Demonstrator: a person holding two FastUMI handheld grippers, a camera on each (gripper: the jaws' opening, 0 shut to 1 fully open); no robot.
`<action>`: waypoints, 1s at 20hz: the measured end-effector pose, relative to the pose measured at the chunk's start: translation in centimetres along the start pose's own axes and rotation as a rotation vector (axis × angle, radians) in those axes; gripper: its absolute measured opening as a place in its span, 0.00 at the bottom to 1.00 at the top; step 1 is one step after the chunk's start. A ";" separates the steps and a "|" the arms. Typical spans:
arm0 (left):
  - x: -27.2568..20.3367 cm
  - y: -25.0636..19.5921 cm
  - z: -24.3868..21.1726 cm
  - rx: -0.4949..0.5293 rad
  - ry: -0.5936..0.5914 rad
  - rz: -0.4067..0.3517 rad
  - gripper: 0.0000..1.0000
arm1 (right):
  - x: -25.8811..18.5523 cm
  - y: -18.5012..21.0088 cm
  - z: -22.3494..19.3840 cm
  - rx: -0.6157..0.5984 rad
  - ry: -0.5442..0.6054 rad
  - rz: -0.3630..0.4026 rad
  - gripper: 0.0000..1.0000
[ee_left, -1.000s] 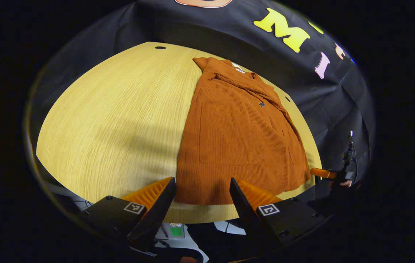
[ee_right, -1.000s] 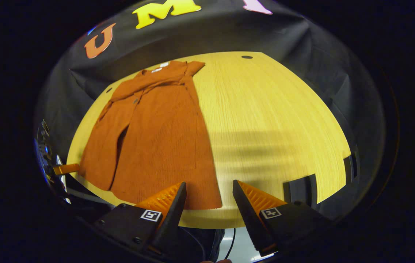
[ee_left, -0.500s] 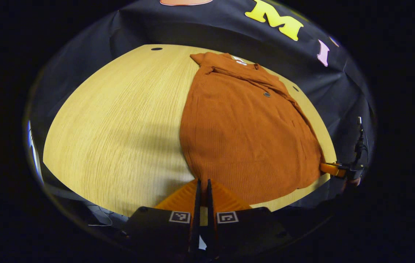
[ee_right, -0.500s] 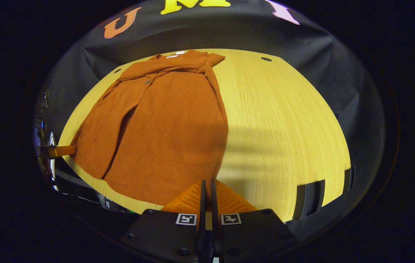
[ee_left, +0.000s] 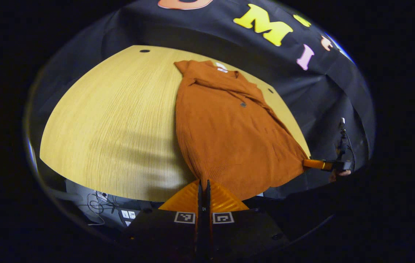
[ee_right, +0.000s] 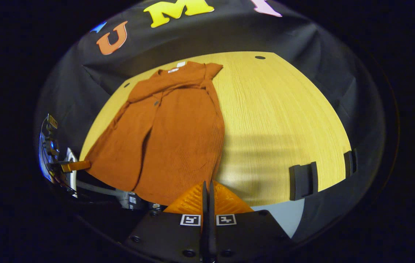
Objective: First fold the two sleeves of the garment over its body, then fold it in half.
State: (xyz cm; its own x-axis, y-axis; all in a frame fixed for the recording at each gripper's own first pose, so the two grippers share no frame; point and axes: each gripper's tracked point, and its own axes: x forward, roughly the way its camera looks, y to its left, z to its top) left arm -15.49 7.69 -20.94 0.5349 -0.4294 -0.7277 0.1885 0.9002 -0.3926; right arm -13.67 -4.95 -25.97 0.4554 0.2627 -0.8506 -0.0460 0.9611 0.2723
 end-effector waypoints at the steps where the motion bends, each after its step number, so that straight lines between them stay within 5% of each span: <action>1: -1.4 -0.7 0.7 0.049 -0.015 -0.023 0.03 | -1.5 0.3 1.6 0.029 -0.021 0.015 0.01; 5: -5.2 -2.3 2.9 0.182 -0.050 -0.045 0.03 | -6.7 0.9 5.8 0.067 -0.096 0.043 0.01; 9: -6.0 -3.3 7.9 0.206 -0.121 -0.032 0.03 | -8.1 1.5 10.2 0.052 -0.182 0.055 0.01; 13: -5.2 -3.1 14.1 0.147 -0.194 0.030 0.03 | -7.4 3.8 18.3 0.048 -0.250 0.084 0.01; 20: 0.1 -2.4 26.1 0.140 -0.223 0.020 0.03 | -2.2 5.0 32.2 -0.012 -0.318 0.115 0.01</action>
State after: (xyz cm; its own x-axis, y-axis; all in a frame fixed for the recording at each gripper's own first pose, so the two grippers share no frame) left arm 5.61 7.34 -5.40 0.7049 -0.3988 -0.5866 0.2802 0.9163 -0.2862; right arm 13.73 -3.43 -8.28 0.7011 0.3320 -0.6310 -0.1228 0.9280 0.3518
